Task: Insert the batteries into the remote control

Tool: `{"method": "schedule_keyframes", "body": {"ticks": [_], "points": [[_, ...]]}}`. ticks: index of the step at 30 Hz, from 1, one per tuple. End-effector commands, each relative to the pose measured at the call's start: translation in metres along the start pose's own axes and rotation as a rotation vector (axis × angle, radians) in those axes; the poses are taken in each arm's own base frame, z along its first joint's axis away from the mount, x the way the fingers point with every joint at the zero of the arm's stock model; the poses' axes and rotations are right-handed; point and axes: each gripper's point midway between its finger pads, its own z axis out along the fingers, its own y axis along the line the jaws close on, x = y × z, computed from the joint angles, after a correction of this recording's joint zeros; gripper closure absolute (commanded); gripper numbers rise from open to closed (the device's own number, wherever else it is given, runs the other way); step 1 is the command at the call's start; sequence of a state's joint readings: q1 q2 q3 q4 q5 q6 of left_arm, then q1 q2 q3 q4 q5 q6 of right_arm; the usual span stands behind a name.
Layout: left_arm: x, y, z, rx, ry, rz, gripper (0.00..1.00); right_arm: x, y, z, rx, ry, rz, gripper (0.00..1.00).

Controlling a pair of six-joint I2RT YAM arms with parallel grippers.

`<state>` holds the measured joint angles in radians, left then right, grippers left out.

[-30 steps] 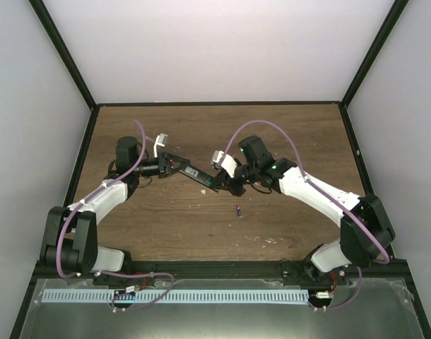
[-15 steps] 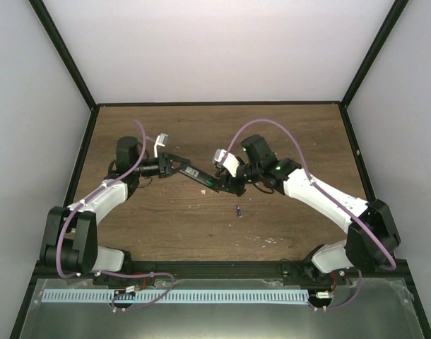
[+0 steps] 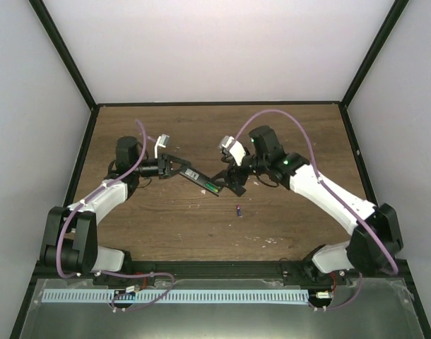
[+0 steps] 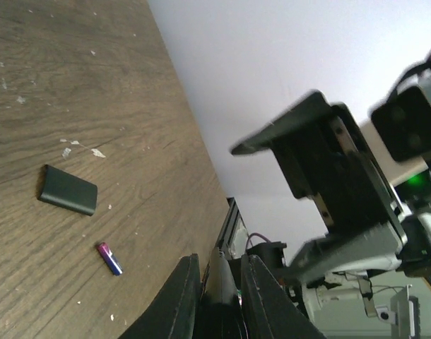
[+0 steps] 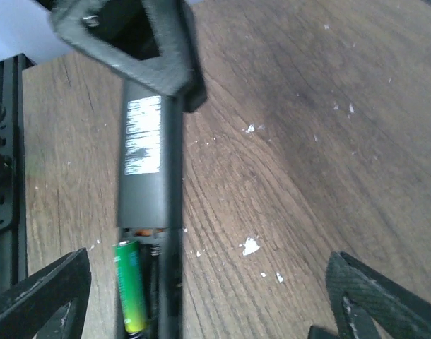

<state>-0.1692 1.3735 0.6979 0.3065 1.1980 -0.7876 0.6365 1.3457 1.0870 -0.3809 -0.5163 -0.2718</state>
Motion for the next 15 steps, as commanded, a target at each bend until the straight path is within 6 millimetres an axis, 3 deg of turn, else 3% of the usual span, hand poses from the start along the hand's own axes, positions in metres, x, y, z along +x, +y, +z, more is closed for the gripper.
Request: {"method": "schedule_keyframes", "body": {"ticks": [1, 9, 15], "points": [[0.002, -0.019, -0.001, 0.061, 0.034, 0.081, 1.0, -0.012, -0.011, 0.004, -0.092, 0.02, 0.198, 0.16], [0.004, -0.028, -0.002, 0.086, 0.057, 0.111, 1.0, -0.022, 0.017, 0.008, -0.329, 0.079, 0.418, 0.13], [0.004, -0.035, -0.003, 0.102, 0.063, 0.139, 1.0, -0.013, 0.035, 0.01, -0.464, 0.166, 0.555, 0.14]]}}
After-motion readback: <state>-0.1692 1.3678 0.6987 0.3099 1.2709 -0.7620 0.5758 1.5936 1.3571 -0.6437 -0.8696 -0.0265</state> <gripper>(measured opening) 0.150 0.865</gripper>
